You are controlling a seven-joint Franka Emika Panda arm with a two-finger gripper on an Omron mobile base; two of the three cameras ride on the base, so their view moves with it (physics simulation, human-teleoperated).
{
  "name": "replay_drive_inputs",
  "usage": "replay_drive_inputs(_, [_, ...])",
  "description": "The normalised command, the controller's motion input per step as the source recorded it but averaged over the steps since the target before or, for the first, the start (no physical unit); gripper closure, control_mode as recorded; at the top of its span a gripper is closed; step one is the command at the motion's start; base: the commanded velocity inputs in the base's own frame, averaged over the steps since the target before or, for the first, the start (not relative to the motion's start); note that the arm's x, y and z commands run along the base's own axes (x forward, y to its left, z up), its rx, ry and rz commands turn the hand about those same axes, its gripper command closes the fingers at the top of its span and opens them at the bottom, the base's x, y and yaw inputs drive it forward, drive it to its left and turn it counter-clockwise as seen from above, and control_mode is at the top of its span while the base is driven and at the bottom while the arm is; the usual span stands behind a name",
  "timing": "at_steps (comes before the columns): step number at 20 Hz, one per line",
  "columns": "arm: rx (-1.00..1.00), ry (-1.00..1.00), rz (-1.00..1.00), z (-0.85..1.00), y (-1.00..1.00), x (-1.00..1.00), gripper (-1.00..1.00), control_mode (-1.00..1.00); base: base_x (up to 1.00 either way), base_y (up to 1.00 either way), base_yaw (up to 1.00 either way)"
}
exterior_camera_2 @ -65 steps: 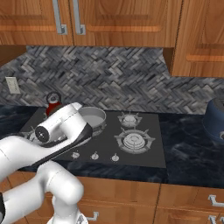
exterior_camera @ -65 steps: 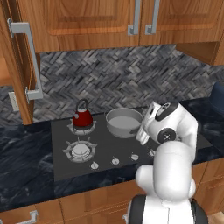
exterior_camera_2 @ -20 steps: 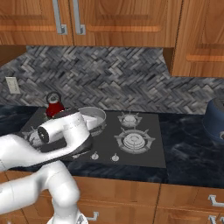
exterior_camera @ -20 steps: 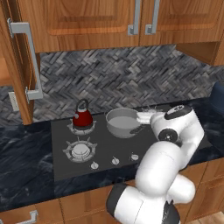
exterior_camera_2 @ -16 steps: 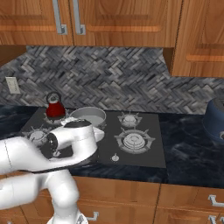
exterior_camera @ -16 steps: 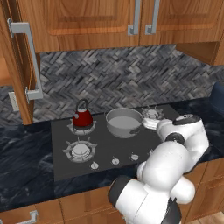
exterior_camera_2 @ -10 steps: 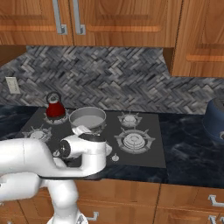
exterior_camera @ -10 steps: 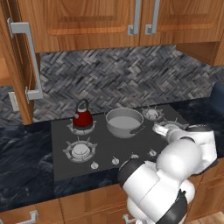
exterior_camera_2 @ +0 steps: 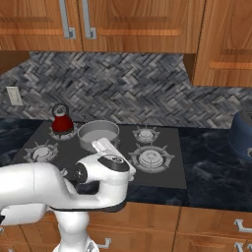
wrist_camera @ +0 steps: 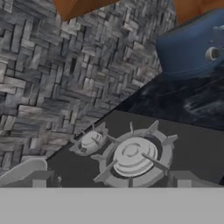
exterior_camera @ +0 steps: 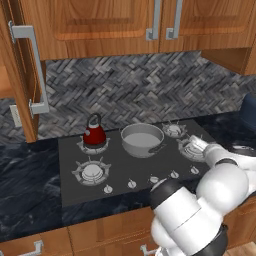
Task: Pick the kettle from the cabinet and place it on a stove burner. Then pick the pot from the counter and place it on another stove burner. Finally, turn both burners on.
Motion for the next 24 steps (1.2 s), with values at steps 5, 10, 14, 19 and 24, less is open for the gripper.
replay_drive_inputs(5, [0.14, -0.12, -0.22, 1.00, 0.02, 0.00, -1.00, -1.00, 0.00, 0.00, 0.00])
replay_drive_inputs(10, [0.10, -0.18, -0.34, 1.00, 0.28, 0.00, -1.00, -1.00, 0.00, 0.00, 0.00])
replay_drive_inputs(14, [0.08, -0.12, -0.36, 1.00, 0.12, 0.00, -1.00, -1.00, 0.00, 0.00, 0.00])
replay_drive_inputs(19, [0.07, -0.16, -0.49, 0.58, 0.44, 0.00, -1.00, -1.00, 0.00, 0.00, 0.00])
replay_drive_inputs(24, [0.16, -0.07, -0.42, 1.00, 0.14, -0.08, -1.00, -1.00, 0.00, 0.00, 0.00])
